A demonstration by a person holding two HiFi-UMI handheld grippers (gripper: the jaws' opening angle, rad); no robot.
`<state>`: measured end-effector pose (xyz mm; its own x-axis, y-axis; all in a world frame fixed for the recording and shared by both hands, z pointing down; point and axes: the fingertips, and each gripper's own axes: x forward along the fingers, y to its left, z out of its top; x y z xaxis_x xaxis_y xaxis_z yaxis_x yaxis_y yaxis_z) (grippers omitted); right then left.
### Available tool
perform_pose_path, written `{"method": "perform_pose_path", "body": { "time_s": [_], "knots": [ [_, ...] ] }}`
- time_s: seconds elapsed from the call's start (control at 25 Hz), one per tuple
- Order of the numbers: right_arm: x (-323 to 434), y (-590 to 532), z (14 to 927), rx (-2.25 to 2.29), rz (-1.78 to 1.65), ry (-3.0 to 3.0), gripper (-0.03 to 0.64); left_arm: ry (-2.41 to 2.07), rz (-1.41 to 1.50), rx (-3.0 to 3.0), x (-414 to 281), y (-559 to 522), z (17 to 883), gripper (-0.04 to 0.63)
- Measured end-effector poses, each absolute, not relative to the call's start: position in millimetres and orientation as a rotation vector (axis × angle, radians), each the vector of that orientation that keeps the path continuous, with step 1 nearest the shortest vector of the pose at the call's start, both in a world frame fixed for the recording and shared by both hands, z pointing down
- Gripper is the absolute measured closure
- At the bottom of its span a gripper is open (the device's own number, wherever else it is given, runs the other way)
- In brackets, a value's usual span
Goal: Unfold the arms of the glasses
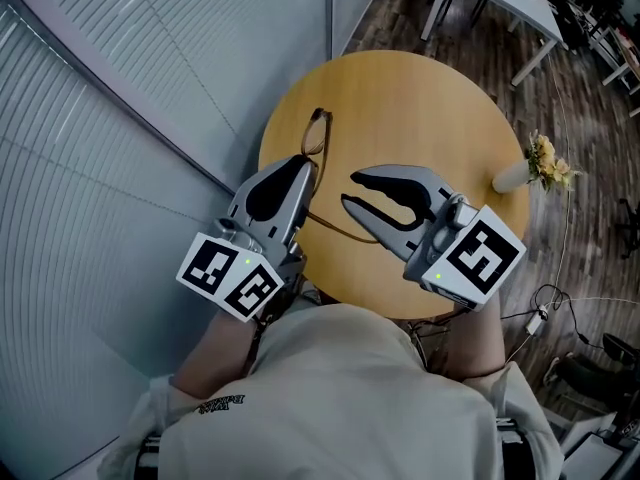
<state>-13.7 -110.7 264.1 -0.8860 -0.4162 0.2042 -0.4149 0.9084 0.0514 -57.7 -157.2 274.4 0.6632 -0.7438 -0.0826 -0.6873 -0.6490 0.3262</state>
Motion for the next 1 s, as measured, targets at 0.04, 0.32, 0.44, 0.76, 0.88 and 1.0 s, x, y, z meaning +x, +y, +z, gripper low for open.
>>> {"method": "perform_pose_path", "body": {
  "time_s": [0.04, 0.32, 0.44, 0.76, 0.88, 1.0],
  "knots": [
    [-19, -107, 268, 0.583, -0.019, -2.830, 0.520, -1.138, -0.303, 2.620, -54, -156, 274, 0.549],
    [-38, -94, 281, 0.440, -0.008, -2.728, 0.506, -1.144, -0.272, 2.681, -43, -146, 267, 0.549],
    [-41, -94, 292, 0.440, 0.002, -2.689, 0.506, -1.157, -0.249, 2.709, -40, -139, 270, 0.549],
    [-49, -99, 309, 0.434, 0.056, -2.688, 0.555, -1.177, -0.217, 2.720, -38, -136, 279, 0.549],
    [-45, -99, 311, 0.452, 0.080, -2.696, 0.561, -1.201, -0.214, 2.719, -44, -138, 280, 0.549],
    [-40, -103, 310, 0.479, 0.088, -2.697, 0.566, -1.221, -0.217, 2.703, -53, -145, 280, 0.549]
  ]
}}
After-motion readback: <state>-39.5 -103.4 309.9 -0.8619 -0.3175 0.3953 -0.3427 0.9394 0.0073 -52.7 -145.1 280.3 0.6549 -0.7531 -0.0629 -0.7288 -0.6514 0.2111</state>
